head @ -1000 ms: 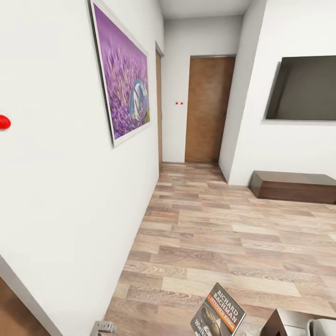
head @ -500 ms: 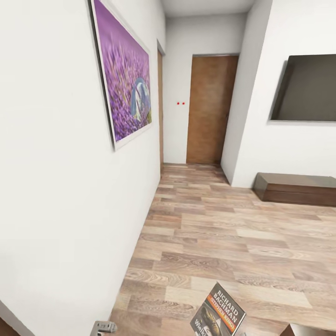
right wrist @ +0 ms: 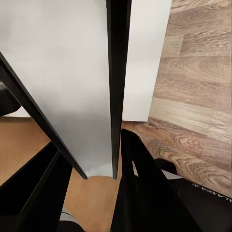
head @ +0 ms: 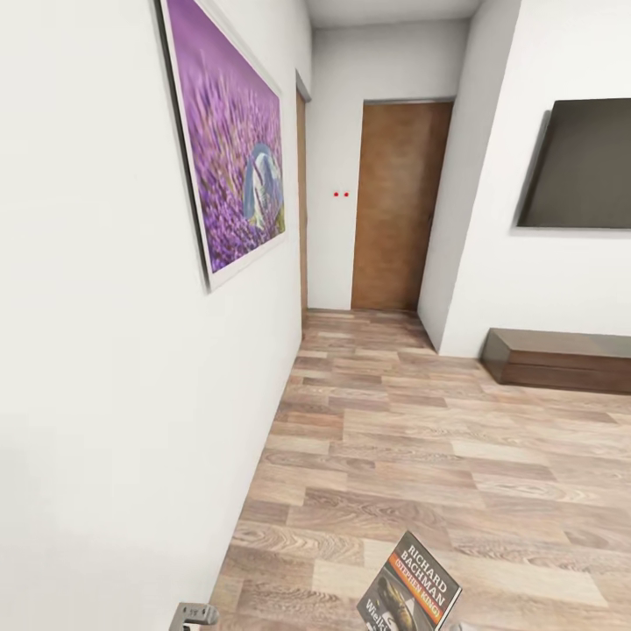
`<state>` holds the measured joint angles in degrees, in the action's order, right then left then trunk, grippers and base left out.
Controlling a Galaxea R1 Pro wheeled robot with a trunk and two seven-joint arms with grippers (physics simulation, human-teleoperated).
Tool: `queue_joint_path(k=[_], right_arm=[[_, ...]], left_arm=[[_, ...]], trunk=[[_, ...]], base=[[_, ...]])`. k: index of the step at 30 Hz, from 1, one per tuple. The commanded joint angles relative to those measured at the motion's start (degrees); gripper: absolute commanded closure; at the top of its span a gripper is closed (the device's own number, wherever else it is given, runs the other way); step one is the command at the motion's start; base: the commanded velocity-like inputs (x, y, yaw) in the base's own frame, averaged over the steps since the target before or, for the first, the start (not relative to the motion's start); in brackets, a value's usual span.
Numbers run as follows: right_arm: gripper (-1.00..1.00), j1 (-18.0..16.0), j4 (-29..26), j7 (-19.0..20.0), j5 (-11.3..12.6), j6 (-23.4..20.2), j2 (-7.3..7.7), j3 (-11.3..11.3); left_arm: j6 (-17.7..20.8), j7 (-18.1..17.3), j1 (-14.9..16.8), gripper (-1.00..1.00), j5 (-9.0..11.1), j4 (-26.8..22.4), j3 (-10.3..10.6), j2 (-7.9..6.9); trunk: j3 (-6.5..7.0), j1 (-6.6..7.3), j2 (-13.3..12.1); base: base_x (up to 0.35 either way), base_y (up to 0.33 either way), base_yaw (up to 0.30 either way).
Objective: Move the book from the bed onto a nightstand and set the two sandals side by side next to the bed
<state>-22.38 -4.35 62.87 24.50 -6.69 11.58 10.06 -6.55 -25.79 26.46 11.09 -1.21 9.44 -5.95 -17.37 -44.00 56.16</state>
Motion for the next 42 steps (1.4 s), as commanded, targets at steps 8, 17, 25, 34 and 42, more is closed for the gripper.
queue_joint_path(k=[8, 17, 25, 34, 42], right_arm=[[1.0, 0.0, 0.0, 0.2, 0.6, -0.6, 0.03, 0.4], [1.0, 0.0, 0.0, 0.2, 0.6, -0.6, 0.03, 0.4], [1.0, 0.0, 0.0, 0.2, 0.6, -0.6, 0.03, 0.4], [1.0, 0.0, 0.0, 0.2, 0.6, -0.6, 0.03, 0.4], [1.0, 0.0, 0.0, 0.2, 0.6, -0.6, 0.03, 0.4]], left_arm=[[-0.2, -0.2, 0.0, -1.0, 0.5, 0.1, 0.5, -0.02], [-0.2, -0.2, 0.0, -1.0, 0.5, 0.1, 0.5, -0.02], [-0.2, -0.2, 0.0, -1.0, 0.5, 0.1, 0.5, -0.02], [-0.2, -0.2, 0.0, -1.0, 0.5, 0.1, 0.5, 0.0], [-0.2, -0.2, 0.0, -1.0, 0.5, 0.1, 0.5, -0.02]], trunk=[[-0.07, -0.02, 0.0], [-0.07, -0.02, 0.0], [-0.07, -0.02, 0.0], [-0.07, -0.02, 0.0], [-0.07, -0.02, 0.0]], base=[[0.029, 0.0, -0.036], [0.086, 0.061, -0.099], [0.249, 0.155, -0.001], [0.039, 0.018, -0.04], [0.001, 0.0, -0.189]])
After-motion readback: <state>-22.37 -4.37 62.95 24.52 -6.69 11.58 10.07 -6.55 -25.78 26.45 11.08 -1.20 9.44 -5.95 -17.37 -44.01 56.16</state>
